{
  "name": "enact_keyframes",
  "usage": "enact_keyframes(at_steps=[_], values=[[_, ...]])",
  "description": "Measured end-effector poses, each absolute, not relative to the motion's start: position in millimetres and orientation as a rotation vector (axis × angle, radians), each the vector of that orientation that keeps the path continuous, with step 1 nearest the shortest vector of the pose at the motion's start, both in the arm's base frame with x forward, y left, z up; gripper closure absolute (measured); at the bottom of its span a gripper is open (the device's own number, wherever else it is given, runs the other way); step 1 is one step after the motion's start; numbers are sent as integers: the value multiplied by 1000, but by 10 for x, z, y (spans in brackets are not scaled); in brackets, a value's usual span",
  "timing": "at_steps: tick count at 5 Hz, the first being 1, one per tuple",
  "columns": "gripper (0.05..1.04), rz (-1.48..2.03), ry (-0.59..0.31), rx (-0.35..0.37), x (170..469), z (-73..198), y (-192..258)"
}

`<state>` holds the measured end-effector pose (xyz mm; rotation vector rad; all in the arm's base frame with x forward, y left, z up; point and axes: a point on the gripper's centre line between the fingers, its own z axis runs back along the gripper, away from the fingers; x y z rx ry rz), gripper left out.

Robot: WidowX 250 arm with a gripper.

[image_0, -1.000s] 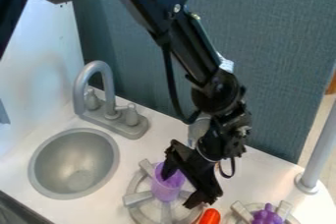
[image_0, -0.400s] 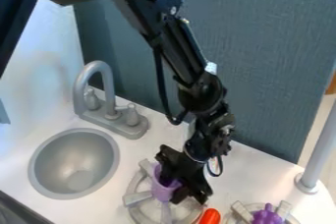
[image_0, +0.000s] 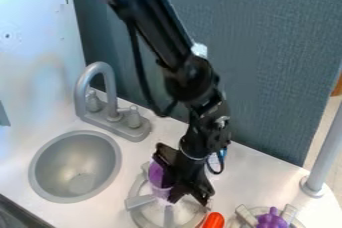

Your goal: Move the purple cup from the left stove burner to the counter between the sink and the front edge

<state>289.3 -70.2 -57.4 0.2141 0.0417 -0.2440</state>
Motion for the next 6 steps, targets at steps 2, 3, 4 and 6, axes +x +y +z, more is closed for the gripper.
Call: enact_keyframes(at_steps=[2, 3, 4, 6], values=[[941, -49, 57, 156, 2449, -280, -295], [942, 42, 90, 141, 2291, -362, 9], [941, 42, 102, 117, 2294, -483, 126], [941, 37, 86, 44, 2447, -958, 178]])
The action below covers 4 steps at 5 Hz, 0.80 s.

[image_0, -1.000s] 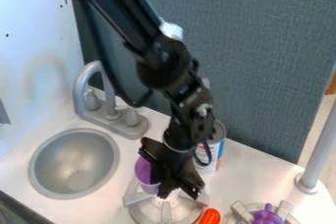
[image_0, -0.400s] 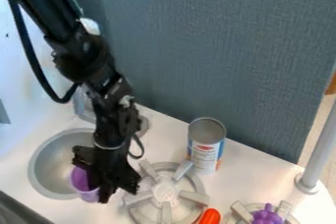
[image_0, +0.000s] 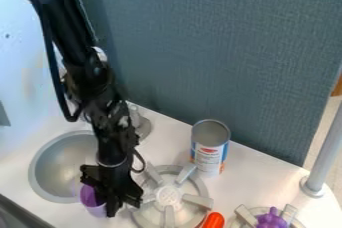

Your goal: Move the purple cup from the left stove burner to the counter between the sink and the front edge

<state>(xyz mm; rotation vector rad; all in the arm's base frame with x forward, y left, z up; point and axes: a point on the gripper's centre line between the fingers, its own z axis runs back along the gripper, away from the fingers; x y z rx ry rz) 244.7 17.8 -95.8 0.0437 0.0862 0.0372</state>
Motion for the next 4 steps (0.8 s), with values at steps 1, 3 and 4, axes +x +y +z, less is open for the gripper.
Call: enact_keyframes(at_steps=[1, 3, 4], values=[[942, 47, 109, 59, 2477, -1068, 207], [685, 87, 155, 70, 2418, -1048, 219], [380, 150, 121, 15, 2399, -823, 200]])
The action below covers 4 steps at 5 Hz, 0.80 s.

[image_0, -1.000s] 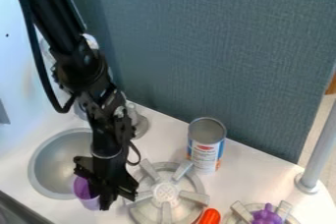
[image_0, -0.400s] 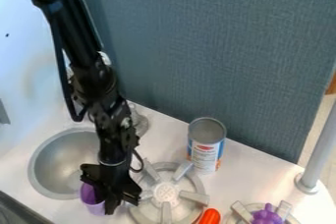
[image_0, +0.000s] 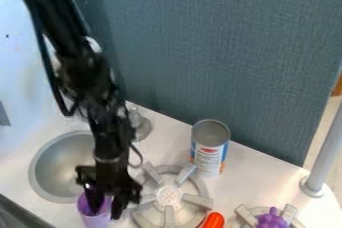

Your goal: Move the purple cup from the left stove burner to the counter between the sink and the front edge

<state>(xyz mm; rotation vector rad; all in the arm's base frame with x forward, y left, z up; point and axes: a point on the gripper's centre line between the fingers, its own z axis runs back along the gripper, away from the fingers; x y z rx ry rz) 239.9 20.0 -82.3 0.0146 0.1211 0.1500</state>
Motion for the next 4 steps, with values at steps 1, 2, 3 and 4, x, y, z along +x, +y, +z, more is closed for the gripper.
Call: enact_keyframes(at_steps=[1, 2, 3, 4], values=[[108, 183, 58, 2, 2397, -570, 198], [77, 98, 39, 12, 2432, -409, -7], [81, -89, 12, -38, 2390, -300, -489], [83, -235, 44, -141, 2256, -261, -938]])
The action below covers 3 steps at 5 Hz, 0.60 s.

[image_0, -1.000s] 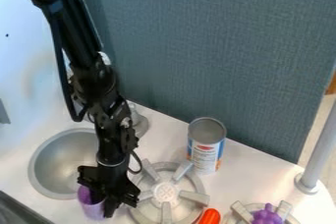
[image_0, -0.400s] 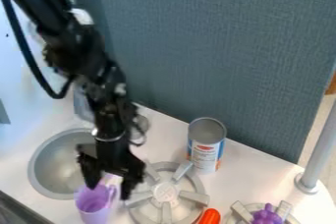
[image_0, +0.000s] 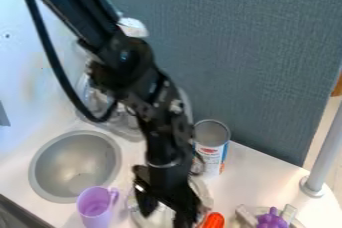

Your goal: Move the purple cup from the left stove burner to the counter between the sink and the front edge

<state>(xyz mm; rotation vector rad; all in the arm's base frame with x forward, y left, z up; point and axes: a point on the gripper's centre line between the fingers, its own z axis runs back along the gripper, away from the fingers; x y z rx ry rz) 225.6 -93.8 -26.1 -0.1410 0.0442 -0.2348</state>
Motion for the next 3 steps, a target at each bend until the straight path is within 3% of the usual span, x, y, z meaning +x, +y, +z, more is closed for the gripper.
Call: enact_keyframes(at_steps=[1, 2, 3], values=[[83, -271, 82, -128, 2285, -508, -1300], [83, -279, 118, -71, 2355, -734, -1440], [83, -276, 123, -64, 2355, -754, -1433]])
